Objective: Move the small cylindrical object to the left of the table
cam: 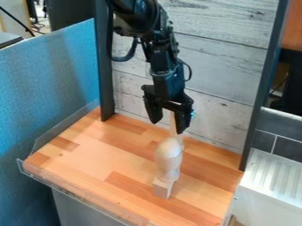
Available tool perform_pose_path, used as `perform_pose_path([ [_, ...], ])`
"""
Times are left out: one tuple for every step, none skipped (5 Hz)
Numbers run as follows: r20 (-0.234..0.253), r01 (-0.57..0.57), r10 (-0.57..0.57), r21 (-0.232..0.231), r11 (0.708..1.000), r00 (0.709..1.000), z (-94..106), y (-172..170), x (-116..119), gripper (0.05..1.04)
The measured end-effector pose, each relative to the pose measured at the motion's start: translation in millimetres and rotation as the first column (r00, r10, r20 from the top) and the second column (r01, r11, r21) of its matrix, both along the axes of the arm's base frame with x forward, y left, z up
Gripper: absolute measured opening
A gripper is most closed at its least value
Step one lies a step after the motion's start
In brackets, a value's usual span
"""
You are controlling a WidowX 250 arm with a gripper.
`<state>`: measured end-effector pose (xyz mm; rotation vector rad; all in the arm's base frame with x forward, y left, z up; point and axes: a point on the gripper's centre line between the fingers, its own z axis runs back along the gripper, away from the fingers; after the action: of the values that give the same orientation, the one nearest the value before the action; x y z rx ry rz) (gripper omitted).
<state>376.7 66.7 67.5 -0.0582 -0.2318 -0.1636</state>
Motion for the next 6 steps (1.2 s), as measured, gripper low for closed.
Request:
perform_pose_path([
  [-0.024, -0.030, 0.031, 0.033, 0.999, 0.999, -7.4, 2.5, 13.6, 1.000],
  [-0.033, -0.067, 0.069, 0.059, 0.996, 0.997, -11.8, 6.7, 27.0, 1.000],
  [-0.037, -0.104, 0.107, 0.082, 0.991, 0.994, -15.2, 13.4, 40.1, 1.001],
  [-0.045, -0.122, 0.128, 0.106, 0.987, 0.991, -19.5, 17.0, 50.9, 1.001],
  [-0.048, -0.143, 0.150, 0.126, 0.982, 0.988, -21.2, 21.4, 61.1, 1.001],
  [-0.036, -0.155, 0.161, 0.133, 0.979, 0.986, -20.5, 24.2, 69.1, 0.971],
])
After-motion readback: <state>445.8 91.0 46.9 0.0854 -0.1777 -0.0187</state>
